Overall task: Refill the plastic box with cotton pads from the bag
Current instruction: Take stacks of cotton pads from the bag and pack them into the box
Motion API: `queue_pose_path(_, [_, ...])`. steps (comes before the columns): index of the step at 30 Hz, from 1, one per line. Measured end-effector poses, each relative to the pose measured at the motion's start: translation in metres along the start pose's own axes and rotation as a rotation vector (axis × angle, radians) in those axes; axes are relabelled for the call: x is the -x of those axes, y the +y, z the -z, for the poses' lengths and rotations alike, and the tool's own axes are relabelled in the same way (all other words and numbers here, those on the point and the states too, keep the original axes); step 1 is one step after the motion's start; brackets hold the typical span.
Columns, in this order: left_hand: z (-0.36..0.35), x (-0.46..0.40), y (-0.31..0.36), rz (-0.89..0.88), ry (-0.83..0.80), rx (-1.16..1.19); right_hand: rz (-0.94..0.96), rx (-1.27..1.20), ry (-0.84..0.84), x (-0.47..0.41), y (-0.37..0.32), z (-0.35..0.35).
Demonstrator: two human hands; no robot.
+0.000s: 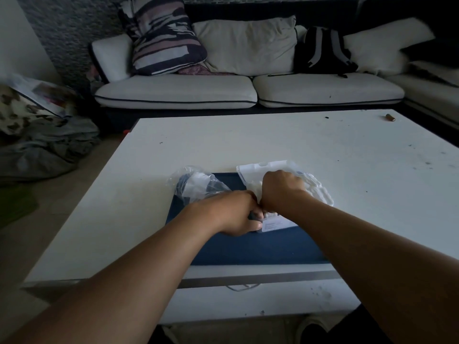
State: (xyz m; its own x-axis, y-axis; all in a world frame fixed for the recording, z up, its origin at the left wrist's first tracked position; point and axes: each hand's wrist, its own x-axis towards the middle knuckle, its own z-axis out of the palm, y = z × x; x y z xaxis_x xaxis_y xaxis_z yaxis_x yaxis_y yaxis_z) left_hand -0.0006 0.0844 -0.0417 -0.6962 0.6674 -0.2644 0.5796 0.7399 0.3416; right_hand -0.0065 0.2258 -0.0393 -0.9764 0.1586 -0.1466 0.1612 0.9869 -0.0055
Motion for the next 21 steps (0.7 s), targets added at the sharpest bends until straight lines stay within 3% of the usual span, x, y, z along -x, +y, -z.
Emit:
queue_pose_path(3, [0.001, 0.002, 0.003, -0.004, -0.006, -0.009, 0.022, -0.054, -0.095, -0.002, 0.005, 0.003])
queue_pose_path(6, [0.002, 0.005, 0.005, -0.002, -0.043, -0.026, 0.06, -0.431, -0.265, -0.005, 0.024, 0.025])
queue_pose_path(9, [0.003, 0.005, 0.002, 0.0, -0.07, -0.028, 0.123, -0.721, -0.106, 0.002, 0.036, 0.046])
queue_pose_path(13, [0.004, 0.005, -0.001, -0.014, 0.001, 0.012, 0.225, -0.438, -0.373, 0.011, 0.02, 0.041])
queue_pose_path(18, [0.003, 0.008, 0.001, -0.02, 0.032, 0.055, 0.124, -0.238, -0.674, 0.006, 0.009, 0.023])
queue_pose_path(21, [0.002, 0.005, 0.003, 0.038, 0.0, 0.038, 0.109, -0.102, -0.741, 0.006, 0.001, 0.013])
